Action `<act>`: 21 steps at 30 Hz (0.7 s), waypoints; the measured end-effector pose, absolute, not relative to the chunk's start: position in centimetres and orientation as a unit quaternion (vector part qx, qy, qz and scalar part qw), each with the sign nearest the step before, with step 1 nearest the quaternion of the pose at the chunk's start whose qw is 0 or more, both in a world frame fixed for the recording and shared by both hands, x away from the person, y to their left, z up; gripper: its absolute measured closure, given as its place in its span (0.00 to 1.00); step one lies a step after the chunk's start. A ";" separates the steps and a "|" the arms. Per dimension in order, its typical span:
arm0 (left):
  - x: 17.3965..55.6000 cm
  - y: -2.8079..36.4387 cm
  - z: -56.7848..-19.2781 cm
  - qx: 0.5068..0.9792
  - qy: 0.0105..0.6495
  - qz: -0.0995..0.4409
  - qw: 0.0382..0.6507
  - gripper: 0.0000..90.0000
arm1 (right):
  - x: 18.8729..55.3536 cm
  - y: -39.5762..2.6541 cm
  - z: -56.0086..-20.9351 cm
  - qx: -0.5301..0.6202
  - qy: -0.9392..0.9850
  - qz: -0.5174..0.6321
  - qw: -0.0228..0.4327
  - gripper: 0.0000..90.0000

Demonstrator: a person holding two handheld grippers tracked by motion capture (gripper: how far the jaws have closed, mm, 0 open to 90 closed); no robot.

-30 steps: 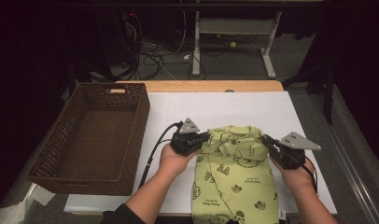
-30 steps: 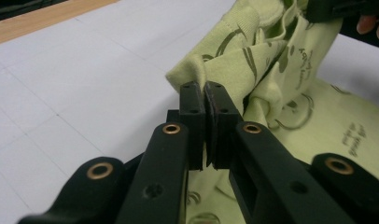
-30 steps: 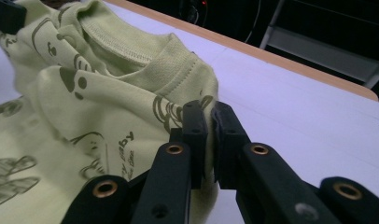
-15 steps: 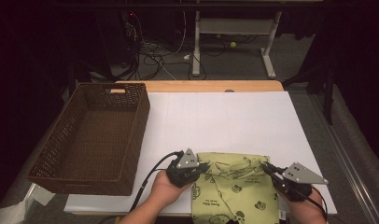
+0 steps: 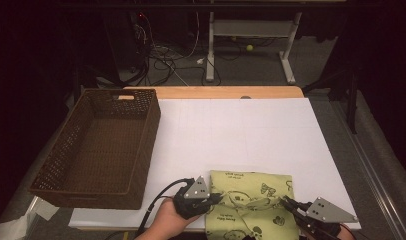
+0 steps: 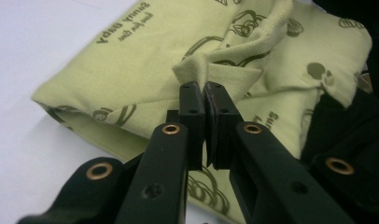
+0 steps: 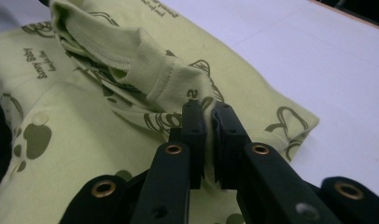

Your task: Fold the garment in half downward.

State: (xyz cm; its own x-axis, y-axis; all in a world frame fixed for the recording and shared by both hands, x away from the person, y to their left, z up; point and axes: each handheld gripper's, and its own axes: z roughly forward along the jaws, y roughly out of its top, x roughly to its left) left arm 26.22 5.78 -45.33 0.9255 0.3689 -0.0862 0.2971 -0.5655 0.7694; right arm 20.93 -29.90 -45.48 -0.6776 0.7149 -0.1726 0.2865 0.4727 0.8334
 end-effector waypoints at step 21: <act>25.5 9.1 -45.5 0.864 0.243 0.025 0.441 0.72 | 18.4 -32.9 -45.4 0.349 0.794 0.435 0.241 0.71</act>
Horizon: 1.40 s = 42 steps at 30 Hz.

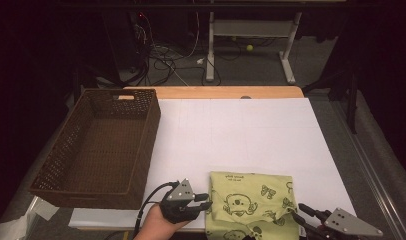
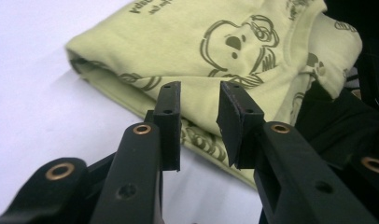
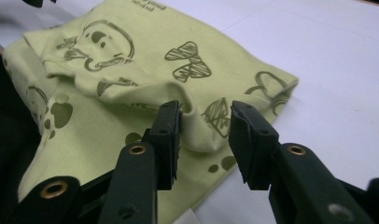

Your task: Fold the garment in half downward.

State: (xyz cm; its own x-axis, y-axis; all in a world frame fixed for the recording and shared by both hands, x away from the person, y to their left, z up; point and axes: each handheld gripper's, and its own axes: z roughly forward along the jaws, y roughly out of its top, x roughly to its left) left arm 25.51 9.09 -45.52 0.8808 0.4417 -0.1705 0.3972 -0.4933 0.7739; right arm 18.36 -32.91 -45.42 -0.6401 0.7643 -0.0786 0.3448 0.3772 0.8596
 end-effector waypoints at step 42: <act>34.6 6.0 -47.1 0.814 0.400 -0.005 0.421 0.39 | 28.2 -31.5 -45.9 0.468 0.759 0.402 0.208 0.47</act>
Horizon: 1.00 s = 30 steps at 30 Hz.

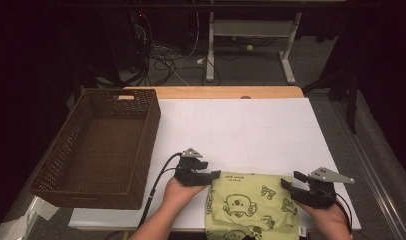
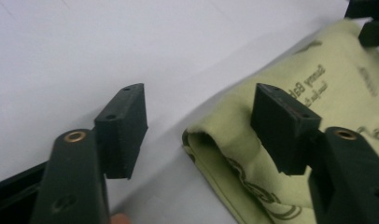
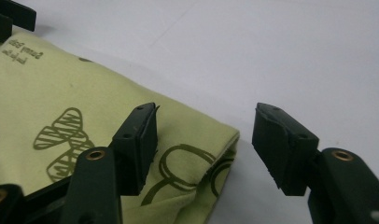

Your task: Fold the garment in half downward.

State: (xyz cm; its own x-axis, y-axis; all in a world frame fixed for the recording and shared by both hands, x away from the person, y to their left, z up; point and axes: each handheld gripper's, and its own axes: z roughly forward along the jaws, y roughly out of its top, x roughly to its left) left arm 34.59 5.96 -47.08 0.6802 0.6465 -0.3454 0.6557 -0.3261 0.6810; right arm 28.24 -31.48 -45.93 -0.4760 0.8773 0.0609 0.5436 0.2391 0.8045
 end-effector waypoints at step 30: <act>32.3 4.5 -47.3 0.847 0.338 0.029 0.409 0.89 | 28.0 -30.5 -47.0 0.445 0.795 0.367 0.187 0.90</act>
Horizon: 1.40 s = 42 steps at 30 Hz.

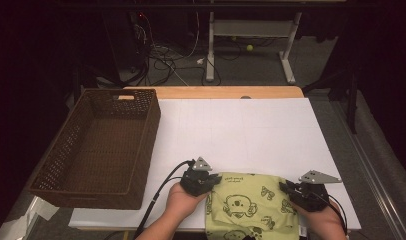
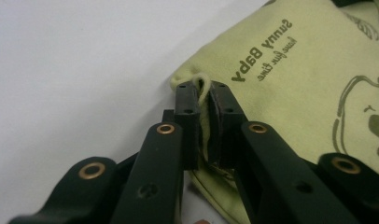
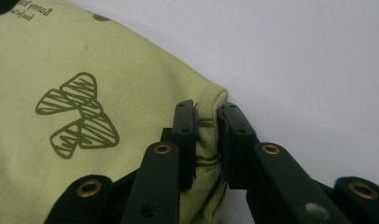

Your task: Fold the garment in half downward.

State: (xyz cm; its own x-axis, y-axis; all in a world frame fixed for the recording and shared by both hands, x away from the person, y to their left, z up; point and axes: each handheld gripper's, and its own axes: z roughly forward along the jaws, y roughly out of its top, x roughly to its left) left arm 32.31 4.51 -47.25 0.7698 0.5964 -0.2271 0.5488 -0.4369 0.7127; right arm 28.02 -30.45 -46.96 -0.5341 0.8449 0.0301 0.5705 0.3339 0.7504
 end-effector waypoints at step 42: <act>42.2 6.4 -43.3 0.792 0.431 0.101 0.421 0.53 | 39.5 -28.2 -42.4 0.451 0.764 0.378 0.265 0.58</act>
State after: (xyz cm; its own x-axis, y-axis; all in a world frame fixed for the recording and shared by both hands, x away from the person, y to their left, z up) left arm 42.24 6.36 -43.28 0.6077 0.7677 -0.2033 0.5983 -0.2741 0.7530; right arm 39.53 -28.21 -42.39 -0.4523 0.8896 -0.0634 0.4886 0.3066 0.8169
